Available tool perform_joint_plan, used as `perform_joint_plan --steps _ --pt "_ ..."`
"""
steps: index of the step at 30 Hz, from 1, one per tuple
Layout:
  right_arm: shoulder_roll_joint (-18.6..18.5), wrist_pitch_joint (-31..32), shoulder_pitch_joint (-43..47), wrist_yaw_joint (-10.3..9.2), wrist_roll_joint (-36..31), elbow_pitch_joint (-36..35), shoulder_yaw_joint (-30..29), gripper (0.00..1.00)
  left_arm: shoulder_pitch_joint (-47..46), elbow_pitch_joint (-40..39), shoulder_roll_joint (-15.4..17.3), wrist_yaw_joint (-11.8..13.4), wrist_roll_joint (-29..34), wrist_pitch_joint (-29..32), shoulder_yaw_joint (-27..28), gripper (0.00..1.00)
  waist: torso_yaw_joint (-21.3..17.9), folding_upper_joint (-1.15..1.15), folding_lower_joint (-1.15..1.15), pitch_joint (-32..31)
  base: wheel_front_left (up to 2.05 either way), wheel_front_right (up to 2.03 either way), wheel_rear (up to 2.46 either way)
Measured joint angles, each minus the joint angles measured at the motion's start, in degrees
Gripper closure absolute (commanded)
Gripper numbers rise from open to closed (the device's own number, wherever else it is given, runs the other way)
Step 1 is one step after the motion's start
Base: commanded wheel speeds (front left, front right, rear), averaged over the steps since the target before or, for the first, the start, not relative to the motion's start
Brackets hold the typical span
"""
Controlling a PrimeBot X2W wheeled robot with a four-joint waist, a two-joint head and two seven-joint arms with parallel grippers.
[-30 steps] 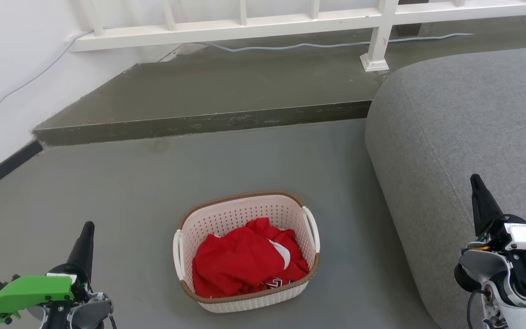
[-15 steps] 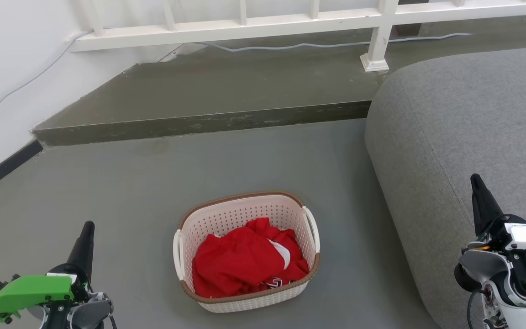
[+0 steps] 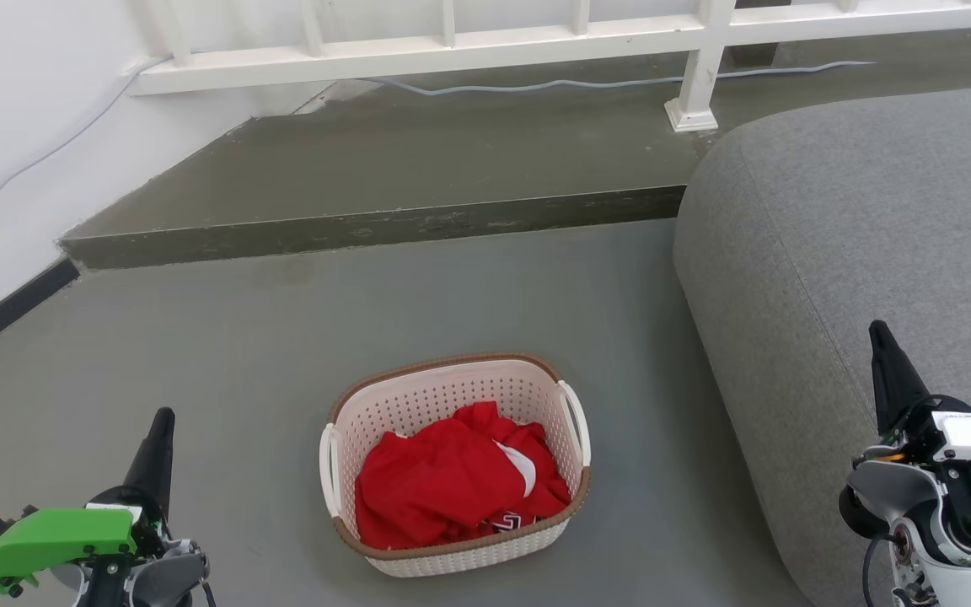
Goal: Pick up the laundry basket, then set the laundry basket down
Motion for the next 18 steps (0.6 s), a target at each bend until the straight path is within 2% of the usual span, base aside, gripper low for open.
perform_joint_plan --steps 18 --pt "0.0 0.0 0.0 0.0 0.0 -0.1 -0.1 1.0 0.0 0.0 0.0 0.0 0.0 -0.1 0.0 1.0 0.0 0.0 0.0 0.0 0.0 0.0 0.0"
